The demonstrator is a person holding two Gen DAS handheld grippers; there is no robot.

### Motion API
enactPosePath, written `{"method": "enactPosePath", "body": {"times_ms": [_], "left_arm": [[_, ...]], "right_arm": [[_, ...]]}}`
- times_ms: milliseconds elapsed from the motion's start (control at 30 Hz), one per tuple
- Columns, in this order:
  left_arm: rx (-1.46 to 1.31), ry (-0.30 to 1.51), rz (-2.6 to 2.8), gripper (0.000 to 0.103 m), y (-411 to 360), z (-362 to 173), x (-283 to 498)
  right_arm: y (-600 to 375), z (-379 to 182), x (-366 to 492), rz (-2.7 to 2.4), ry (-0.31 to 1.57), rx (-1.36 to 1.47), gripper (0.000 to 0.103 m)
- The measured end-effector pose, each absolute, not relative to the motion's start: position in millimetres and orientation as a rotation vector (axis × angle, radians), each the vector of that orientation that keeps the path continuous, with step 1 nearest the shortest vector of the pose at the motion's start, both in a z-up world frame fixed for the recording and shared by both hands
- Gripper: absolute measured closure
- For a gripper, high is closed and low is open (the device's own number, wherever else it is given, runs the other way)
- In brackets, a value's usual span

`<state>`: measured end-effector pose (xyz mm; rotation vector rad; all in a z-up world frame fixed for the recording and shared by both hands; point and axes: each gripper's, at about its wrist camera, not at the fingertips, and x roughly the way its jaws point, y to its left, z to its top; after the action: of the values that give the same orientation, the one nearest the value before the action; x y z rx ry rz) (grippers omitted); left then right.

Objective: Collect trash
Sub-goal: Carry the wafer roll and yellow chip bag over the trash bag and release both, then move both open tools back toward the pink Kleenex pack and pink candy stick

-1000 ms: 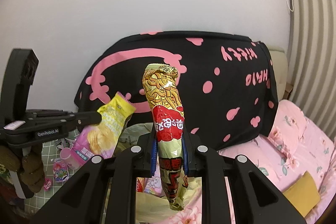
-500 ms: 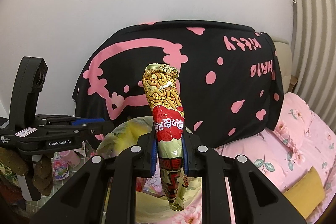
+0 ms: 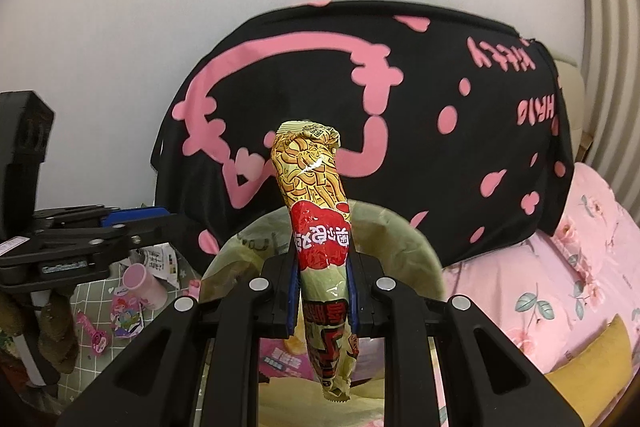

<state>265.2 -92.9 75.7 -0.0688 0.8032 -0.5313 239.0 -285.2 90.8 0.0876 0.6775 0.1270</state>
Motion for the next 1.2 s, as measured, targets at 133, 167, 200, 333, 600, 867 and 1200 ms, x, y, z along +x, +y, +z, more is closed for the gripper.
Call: {"method": "enactPosePath", "body": {"times_ms": [133, 167, 200, 333, 600, 867, 1200], "left_arm": [[-0.074, 0.825, -0.519, 0.068, -82, 67, 259], [-0.077, 0.832, -0.514, 0.068, -79, 64, 259], [-0.08, 0.84, -0.509, 0.068, -76, 61, 258], [-0.107, 0.865, -0.489, 0.068, -65, 52, 255], [-0.118, 0.869, -0.471, 0.066, -55, 50, 245], [-0.134, 0.882, -0.439, 0.063, -37, 32, 231], [-0.122, 0.935, -0.176, 0.063, 83, -25, 195]], "right_arm": [[-284, 82, 243, 0.125, 0.699, 0.099, 0.084], [-283, 80, 244, 0.122, 0.703, 0.1, 0.084], [-283, 78, 245, 0.119, 0.707, 0.1, 0.084], [-286, 75, 246, 0.101, 0.715, 0.104, 0.075], [-288, 67, 244, 0.08, 0.735, 0.105, 0.065], [-281, 66, 236, 0.079, 0.731, 0.079, 0.064], [-224, 67, 229, 0.215, 0.714, 0.011, 0.064]]}}
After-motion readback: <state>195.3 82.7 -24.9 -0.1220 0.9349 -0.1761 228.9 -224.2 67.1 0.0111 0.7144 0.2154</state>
